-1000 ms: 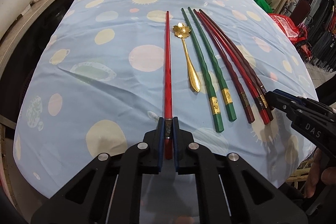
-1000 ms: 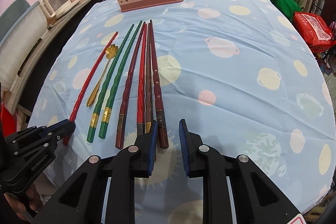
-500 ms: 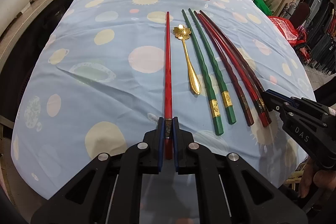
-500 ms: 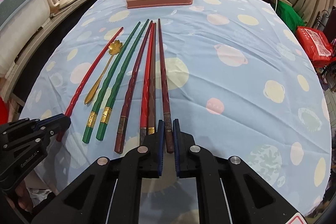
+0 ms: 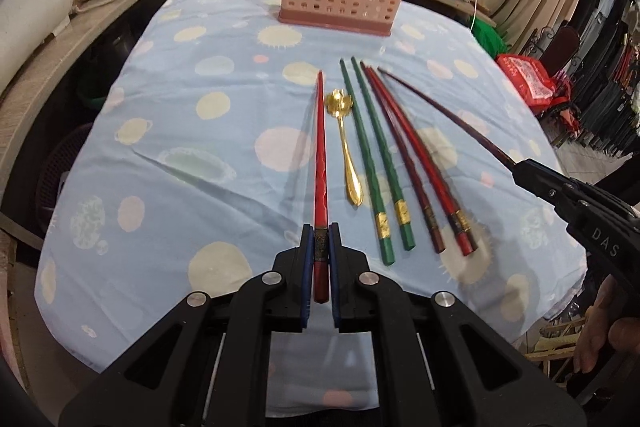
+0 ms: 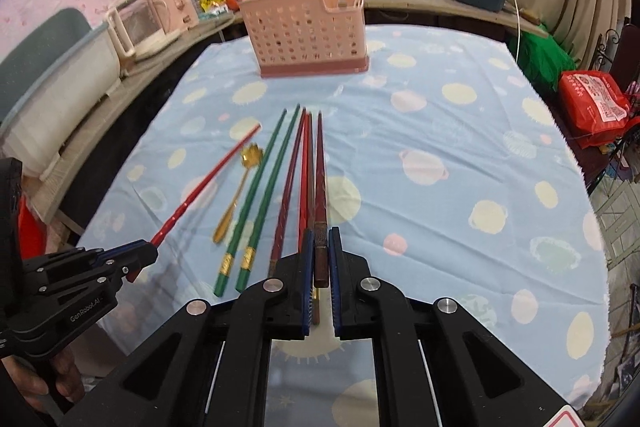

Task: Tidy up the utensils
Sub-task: 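Grasp the dark brown chopstick with the right gripper while the left lifts the red chopstick, then carry both chopsticks over the pink basket and open both grippers to drop them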

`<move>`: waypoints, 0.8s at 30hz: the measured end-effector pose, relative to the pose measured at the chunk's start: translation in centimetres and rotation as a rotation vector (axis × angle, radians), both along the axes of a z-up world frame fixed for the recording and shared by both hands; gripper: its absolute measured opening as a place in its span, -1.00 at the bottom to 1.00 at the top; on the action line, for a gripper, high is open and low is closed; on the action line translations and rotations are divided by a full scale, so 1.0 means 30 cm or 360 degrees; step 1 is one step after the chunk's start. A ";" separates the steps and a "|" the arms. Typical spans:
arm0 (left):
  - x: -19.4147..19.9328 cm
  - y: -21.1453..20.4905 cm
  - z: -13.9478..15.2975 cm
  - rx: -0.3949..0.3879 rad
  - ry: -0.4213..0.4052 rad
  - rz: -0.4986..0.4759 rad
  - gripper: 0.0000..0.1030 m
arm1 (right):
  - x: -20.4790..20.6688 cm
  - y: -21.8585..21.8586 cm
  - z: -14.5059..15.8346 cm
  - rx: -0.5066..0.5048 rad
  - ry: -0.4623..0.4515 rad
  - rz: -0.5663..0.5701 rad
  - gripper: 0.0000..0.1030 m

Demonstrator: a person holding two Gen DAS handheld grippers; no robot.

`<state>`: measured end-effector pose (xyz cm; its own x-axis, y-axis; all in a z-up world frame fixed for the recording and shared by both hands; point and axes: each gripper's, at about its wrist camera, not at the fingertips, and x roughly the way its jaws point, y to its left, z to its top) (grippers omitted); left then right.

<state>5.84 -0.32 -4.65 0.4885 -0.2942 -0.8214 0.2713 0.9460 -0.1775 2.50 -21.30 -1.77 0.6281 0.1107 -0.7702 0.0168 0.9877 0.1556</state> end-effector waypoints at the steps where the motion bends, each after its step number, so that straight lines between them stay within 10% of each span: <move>1: -0.002 0.003 0.018 -0.0010 -0.0015 0.0003 -0.86 | -0.002 -0.005 0.023 0.0008 -0.0026 -0.0005 -0.86; 24: 0.249 0.028 0.501 -0.0058 -0.0512 0.0082 -0.86 | 0.197 -0.118 0.445 0.0018 -0.0473 -0.0086 -0.86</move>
<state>13.29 0.53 10.37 0.7364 -0.2889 -0.6117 0.2711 0.9545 -0.1244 8.41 -24.83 11.58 0.8312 0.0785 -0.5503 0.0214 0.9847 0.1728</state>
